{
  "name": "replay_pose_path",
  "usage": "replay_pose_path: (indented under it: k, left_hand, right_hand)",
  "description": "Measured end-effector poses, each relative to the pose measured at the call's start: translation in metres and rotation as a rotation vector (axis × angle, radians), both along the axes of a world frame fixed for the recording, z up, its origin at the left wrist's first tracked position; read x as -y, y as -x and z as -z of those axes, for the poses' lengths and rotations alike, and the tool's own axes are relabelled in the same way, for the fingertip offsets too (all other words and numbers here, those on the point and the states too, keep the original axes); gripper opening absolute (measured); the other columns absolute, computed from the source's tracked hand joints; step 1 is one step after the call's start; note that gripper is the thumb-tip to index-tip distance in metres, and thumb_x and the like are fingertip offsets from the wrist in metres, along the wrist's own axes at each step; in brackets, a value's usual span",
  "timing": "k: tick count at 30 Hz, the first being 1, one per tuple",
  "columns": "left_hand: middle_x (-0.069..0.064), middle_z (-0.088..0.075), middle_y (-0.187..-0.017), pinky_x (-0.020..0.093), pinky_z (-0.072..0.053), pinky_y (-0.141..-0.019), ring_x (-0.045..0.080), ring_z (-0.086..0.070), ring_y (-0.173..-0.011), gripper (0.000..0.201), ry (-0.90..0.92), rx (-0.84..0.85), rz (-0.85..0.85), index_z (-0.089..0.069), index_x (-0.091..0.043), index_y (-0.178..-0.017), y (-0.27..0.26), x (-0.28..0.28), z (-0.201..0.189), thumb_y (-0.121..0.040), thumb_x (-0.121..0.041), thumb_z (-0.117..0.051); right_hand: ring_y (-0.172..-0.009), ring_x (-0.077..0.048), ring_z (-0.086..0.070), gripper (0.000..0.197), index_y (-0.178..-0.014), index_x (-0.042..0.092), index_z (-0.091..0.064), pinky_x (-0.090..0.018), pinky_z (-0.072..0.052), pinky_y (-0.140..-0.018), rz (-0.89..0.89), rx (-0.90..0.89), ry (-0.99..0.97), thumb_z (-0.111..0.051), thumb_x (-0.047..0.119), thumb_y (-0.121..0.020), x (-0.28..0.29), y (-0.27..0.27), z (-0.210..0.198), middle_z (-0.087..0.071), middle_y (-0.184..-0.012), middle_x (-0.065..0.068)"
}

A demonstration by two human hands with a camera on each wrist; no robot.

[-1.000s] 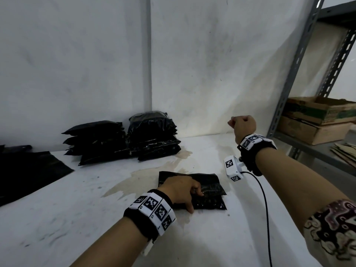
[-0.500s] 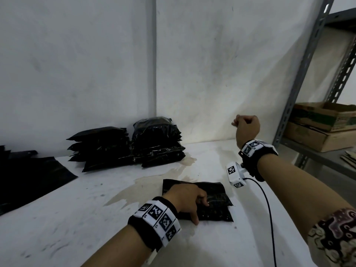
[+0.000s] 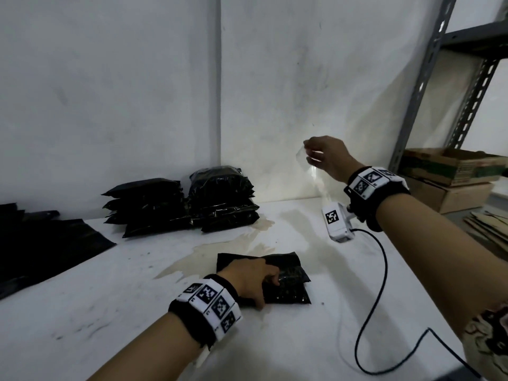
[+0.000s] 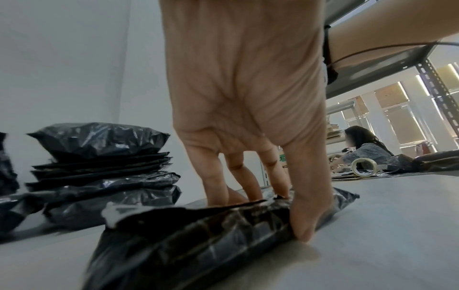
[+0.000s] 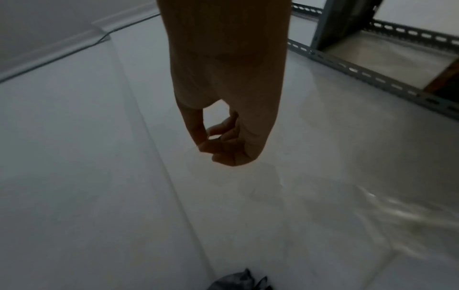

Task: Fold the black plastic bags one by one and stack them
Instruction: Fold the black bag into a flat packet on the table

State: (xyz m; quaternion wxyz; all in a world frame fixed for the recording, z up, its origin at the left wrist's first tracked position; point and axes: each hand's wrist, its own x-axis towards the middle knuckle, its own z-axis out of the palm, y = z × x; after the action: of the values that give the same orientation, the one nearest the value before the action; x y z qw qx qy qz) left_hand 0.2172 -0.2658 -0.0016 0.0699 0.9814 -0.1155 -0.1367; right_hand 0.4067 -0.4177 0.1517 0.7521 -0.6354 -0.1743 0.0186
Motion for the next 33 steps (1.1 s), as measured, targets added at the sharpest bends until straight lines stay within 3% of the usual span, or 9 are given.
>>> replay_pose_path:
  k: [8,12,14,17,20,23,25,30,33]
  left_hand:
    - [0.0,-0.05,-0.118,0.029,-0.039,-0.078,0.02,-0.051,-0.1,0.055,0.007,0.026,-0.09,-0.051,-0.03,-0.121,0.063,-0.045,0.002,-0.073,-0.025,-0.076]
    - [-0.005,-0.051,-0.119,0.029,-0.04,-0.087,0.017,-0.051,-0.108,0.063,0.022,0.05,-0.112,-0.048,-0.035,-0.127,0.083,-0.055,0.003,-0.072,-0.047,-0.077]
    - [-0.004,-0.054,-0.117,0.028,-0.041,-0.09,0.016,-0.052,-0.108,0.052,0.105,0.072,-0.141,-0.055,-0.033,-0.124,0.084,-0.053,0.003,-0.078,-0.055,-0.068]
    - [0.002,-0.06,-0.113,0.02,-0.04,-0.084,0.016,-0.055,-0.105,0.028,0.276,0.104,-0.175,-0.066,-0.021,-0.118,0.077,-0.054,0.007,-0.093,-0.033,-0.058]
    - [-0.005,-0.062,-0.095,0.006,-0.04,-0.071,0.005,-0.054,-0.087,0.021,0.445,0.088,-0.217,-0.069,-0.013,-0.109,0.07,-0.058,0.015,-0.089,-0.013,-0.065]
    - [-0.006,-0.062,-0.083,0.02,-0.047,-0.082,0.01,-0.059,-0.085,0.017,0.596,0.024,-0.287,-0.068,-0.016,-0.092,0.063,-0.064,0.02,-0.08,-0.005,-0.073]
    - [-0.005,-0.063,-0.083,0.024,-0.048,-0.083,0.011,-0.059,-0.086,0.014,0.644,0.003,-0.343,-0.066,-0.017,-0.09,0.06,-0.066,0.019,-0.081,-0.007,-0.072]
    - [-0.002,-0.06,-0.077,0.009,-0.04,-0.051,0.004,-0.05,-0.063,0.015,0.827,0.144,-0.568,-0.067,-0.004,-0.1,0.056,-0.071,0.014,-0.093,-0.006,-0.054]
    - [0.009,-0.065,-0.083,0.013,-0.043,-0.05,0.01,-0.051,-0.06,0.039,1.238,0.067,-0.736,-0.062,-0.001,-0.095,0.055,-0.067,0.006,-0.103,-0.03,-0.037]
  right_hand:
    - [-0.058,-0.008,-0.053,0.014,-0.081,0.01,-0.061,-0.021,-0.051,-0.064,-0.309,-0.085,0.085,-0.053,0.01,-0.093,-0.038,0.066,0.008,-0.059,-0.067,0.003]
    - [-0.053,-0.006,-0.051,0.015,-0.078,0.014,-0.056,-0.022,-0.048,-0.069,-0.43,-0.107,0.077,-0.055,0.012,-0.092,-0.06,0.095,0.005,-0.055,-0.054,0.009]
    - [-0.054,-0.006,-0.051,0.016,-0.076,0.014,-0.056,-0.023,-0.047,-0.072,-0.463,-0.104,0.082,-0.055,0.012,-0.092,-0.068,0.107,0.003,-0.055,-0.054,0.009]
    - [-0.059,-0.007,-0.049,0.016,-0.075,0.014,-0.055,-0.025,-0.045,-0.073,-0.498,-0.103,0.081,-0.056,0.012,-0.092,-0.076,0.122,-0.001,-0.054,-0.053,0.008]
    - [-0.059,-0.007,-0.05,0.015,-0.076,0.014,-0.054,-0.024,-0.047,-0.072,-0.53,-0.108,0.073,-0.057,0.012,-0.09,-0.077,0.131,-0.005,-0.054,-0.056,0.007]
    - [-0.058,-0.009,-0.052,0.012,-0.077,0.013,-0.056,-0.023,-0.051,-0.065,-0.562,-0.138,0.033,-0.059,0.011,-0.088,-0.076,0.136,-0.006,-0.055,-0.067,0.001]
    - [-0.059,-0.01,-0.053,0.012,-0.077,0.012,-0.056,-0.024,-0.052,-0.062,-0.579,-0.16,0.013,-0.058,0.01,-0.088,-0.075,0.139,-0.006,-0.053,-0.071,-0.001]
    - [-0.06,-0.012,-0.05,0.015,-0.073,0.009,-0.057,-0.025,-0.051,-0.061,-0.609,-0.189,-0.046,-0.058,0.008,-0.088,-0.077,0.148,-0.008,-0.051,-0.073,-0.003]
    - [-0.06,-0.011,-0.049,0.017,-0.071,0.008,-0.059,-0.024,-0.049,-0.063,-0.657,-0.218,-0.098,-0.058,0.008,-0.088,-0.079,0.152,-0.012,-0.051,-0.074,-0.003]
